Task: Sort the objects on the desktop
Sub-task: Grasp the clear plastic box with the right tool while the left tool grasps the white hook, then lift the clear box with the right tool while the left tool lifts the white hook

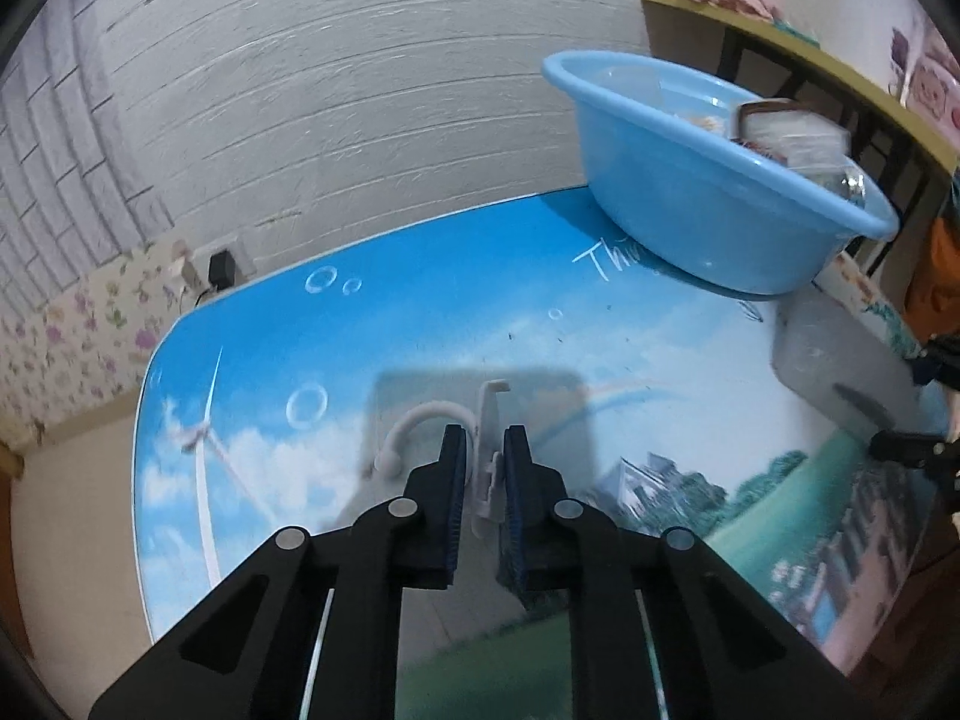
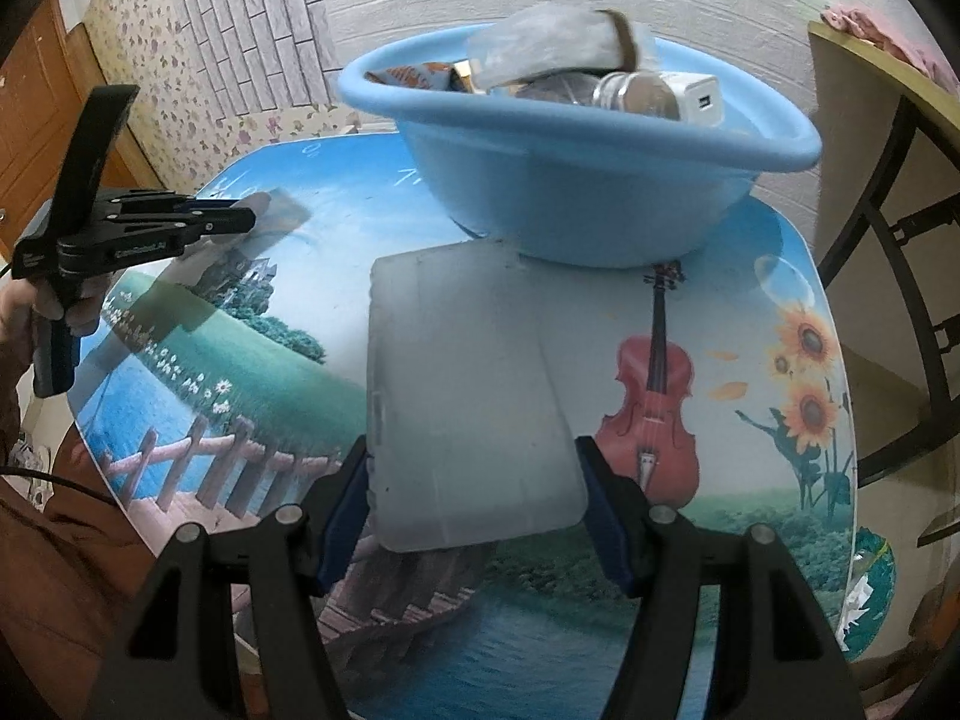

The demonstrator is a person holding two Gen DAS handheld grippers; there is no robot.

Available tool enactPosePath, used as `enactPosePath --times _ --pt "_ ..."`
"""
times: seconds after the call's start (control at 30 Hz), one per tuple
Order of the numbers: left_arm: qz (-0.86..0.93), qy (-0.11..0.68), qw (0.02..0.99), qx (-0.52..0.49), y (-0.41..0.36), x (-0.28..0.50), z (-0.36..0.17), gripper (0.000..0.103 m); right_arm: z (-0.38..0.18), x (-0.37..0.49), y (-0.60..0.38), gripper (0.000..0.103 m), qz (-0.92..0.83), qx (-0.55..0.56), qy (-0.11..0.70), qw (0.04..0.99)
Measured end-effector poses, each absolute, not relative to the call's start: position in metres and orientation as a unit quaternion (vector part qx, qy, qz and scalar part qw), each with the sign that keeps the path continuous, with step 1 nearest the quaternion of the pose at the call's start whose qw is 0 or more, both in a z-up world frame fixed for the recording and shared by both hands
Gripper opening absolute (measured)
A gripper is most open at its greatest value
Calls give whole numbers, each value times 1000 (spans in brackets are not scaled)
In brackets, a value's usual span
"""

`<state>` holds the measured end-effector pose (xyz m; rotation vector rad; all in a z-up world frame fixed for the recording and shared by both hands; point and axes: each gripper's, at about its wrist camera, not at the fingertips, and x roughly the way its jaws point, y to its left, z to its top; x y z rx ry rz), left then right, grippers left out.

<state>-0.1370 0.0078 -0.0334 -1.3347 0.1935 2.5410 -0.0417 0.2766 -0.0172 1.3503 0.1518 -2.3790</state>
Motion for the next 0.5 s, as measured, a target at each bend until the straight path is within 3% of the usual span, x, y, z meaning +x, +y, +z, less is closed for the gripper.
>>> enactPosePath --times 0.5 --pt "876 67 128 -459 14 -110 -39 12 -23 -52 258 65 -860 462 88 200"
